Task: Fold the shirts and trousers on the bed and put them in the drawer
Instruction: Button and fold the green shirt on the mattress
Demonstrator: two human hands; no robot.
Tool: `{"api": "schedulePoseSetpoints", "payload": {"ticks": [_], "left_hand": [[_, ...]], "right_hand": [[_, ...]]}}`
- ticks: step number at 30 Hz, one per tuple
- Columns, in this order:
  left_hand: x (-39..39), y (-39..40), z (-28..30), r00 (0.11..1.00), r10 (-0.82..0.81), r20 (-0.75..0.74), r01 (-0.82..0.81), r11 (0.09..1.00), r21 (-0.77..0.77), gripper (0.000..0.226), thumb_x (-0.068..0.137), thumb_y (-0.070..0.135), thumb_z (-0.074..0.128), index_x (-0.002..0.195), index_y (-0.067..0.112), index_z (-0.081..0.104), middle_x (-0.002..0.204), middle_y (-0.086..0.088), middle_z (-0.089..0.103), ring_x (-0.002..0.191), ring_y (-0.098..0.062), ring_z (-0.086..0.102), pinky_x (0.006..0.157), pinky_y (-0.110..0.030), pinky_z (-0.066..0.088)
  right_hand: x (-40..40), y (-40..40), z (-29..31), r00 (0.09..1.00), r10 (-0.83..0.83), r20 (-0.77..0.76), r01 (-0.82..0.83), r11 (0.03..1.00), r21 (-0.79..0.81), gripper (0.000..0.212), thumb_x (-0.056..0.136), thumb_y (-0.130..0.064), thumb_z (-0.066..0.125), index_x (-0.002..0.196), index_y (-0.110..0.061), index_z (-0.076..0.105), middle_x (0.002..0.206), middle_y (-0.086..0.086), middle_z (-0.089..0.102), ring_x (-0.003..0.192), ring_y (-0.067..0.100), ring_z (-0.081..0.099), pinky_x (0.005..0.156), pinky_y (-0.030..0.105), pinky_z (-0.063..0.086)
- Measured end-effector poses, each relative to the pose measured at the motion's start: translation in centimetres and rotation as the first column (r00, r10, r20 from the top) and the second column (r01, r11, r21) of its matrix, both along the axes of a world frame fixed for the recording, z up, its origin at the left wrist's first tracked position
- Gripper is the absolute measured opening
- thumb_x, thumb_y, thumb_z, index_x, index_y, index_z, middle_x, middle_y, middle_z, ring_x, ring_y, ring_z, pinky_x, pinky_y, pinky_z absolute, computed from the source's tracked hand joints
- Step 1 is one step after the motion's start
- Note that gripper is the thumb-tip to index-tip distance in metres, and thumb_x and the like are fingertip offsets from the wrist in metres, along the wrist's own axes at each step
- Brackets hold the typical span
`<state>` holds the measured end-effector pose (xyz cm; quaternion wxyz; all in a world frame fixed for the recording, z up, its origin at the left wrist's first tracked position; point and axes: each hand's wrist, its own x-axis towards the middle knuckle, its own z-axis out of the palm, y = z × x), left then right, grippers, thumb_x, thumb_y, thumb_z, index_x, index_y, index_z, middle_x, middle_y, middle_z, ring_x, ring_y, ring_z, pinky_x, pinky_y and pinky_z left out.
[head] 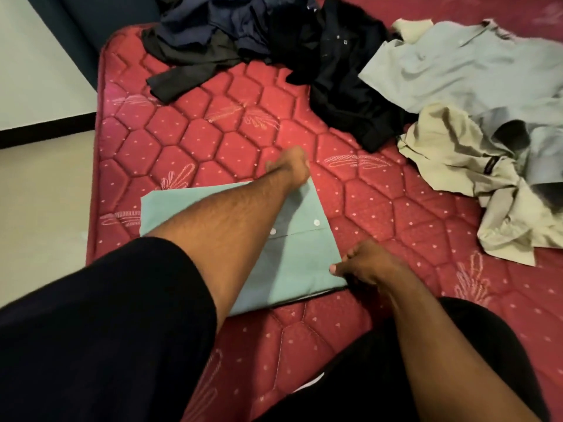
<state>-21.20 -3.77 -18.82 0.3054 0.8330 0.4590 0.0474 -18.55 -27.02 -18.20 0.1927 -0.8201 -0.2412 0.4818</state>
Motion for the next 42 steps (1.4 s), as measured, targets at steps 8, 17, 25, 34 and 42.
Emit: {"api": "schedulePoseSetpoints", "payload": {"ticks": [8, 17, 25, 34, 42], "left_hand": [[-6.2, 0.3, 4.2, 0.919, -0.076, 0.386, -0.019, 0.972, 0.236, 0.018, 0.079, 0.009, 0.047, 0.087, 0.021, 0.057, 0.081, -0.002, 0.062, 0.077, -0.026, 0.059, 0.071, -0.036, 0.049], [-31.6, -0.8, 5.4, 0.835, 0.549, 0.032, -0.454, 0.721, -0.523, 0.027, 0.091, 0.033, 0.065, 0.088, 0.006, 0.066, 0.044, 0.006, 0.045, 0.031, -0.007, 0.035, 0.038, -0.013, 0.023], [-31.2, 1.3, 3.5, 0.858, 0.489, -0.156, -0.43, 0.52, -0.738, 0.024, 0.081, 0.025, 0.076, 0.074, 0.013, 0.056, 0.044, 0.006, 0.055, 0.033, -0.003, 0.048, 0.034, -0.012, 0.034], [-29.4, 0.1, 8.8, 0.748, 0.645, 0.16, -0.267, 0.512, -0.816, 0.019, 0.093, -0.005, 0.049, 0.076, 0.003, 0.052, 0.046, -0.005, 0.059, 0.039, -0.011, 0.06, 0.046, -0.023, 0.056], [-33.2, -2.6, 12.8, 0.651, 0.227, 0.724, -0.151, 0.974, -0.169, 0.032, 0.073, -0.022, 0.066, 0.086, 0.007, 0.072, 0.073, 0.01, 0.072, 0.072, -0.003, 0.066, 0.07, -0.018, 0.055]], "right_hand": [[-1.1, -0.4, 0.8, 1.0, 0.018, -0.008, -0.019, 0.999, -0.036, 0.035, 0.072, -0.033, 0.083, 0.061, -0.013, 0.056, 0.058, 0.002, 0.059, 0.05, 0.017, 0.052, 0.051, 0.023, 0.04], [-1.5, 4.9, 2.7, 0.925, -0.322, -0.201, 0.364, 0.903, 0.228, 0.013, 0.089, -0.004, 0.065, 0.08, -0.009, 0.057, 0.058, 0.006, 0.049, 0.027, 0.003, 0.034, 0.03, 0.011, 0.026], [-1.6, 6.2, 3.2, 0.848, -0.4, -0.349, 0.442, 0.896, 0.046, 0.026, 0.1, 0.002, 0.041, 0.075, -0.002, 0.049, 0.037, 0.005, 0.055, 0.029, 0.008, 0.054, 0.032, 0.018, 0.044], [-1.8, 5.9, 7.8, 0.818, -0.27, -0.507, 0.48, 0.807, 0.345, 0.038, 0.088, 0.019, 0.03, 0.112, -0.007, 0.045, 0.094, 0.017, 0.06, 0.066, 0.032, 0.072, 0.062, 0.046, 0.06], [-2.3, 2.0, 11.1, 0.845, 0.039, -0.533, 0.445, 0.502, 0.742, 0.012, 0.059, -0.002, 0.062, 0.07, -0.003, 0.057, 0.104, 0.005, 0.073, 0.094, 0.016, 0.07, 0.073, 0.027, 0.058]]}}
